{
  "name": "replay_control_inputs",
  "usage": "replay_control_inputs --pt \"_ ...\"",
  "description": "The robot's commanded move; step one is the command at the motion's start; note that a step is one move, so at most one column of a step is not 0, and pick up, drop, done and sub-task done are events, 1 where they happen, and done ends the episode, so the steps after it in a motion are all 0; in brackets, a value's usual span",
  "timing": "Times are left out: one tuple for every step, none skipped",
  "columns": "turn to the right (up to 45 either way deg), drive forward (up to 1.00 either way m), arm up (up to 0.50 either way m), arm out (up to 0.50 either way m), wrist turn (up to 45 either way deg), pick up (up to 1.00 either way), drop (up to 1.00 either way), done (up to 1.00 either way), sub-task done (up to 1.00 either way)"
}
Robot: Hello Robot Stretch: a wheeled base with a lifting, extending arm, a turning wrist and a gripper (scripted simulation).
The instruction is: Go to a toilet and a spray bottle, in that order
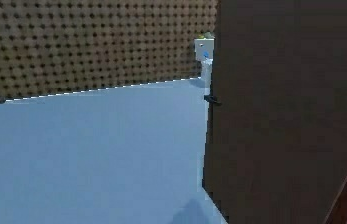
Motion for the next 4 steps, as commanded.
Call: replay_control_inputs --pt "-18.0 0.0 0.0 0.0 0.0 0.0 0.0 0.0 0.0" --pt "0.0 1.0 0.0 0.0 0.0 0.0 0.0 0.0 0.0" --pt "-6.0 0.0 0.0 0.0 0.0 0.0 0.0 0.0 0.0" --pt "0.0 0.5 0.0 0.0 0.0 0.0 0.0 0.0 0.0"
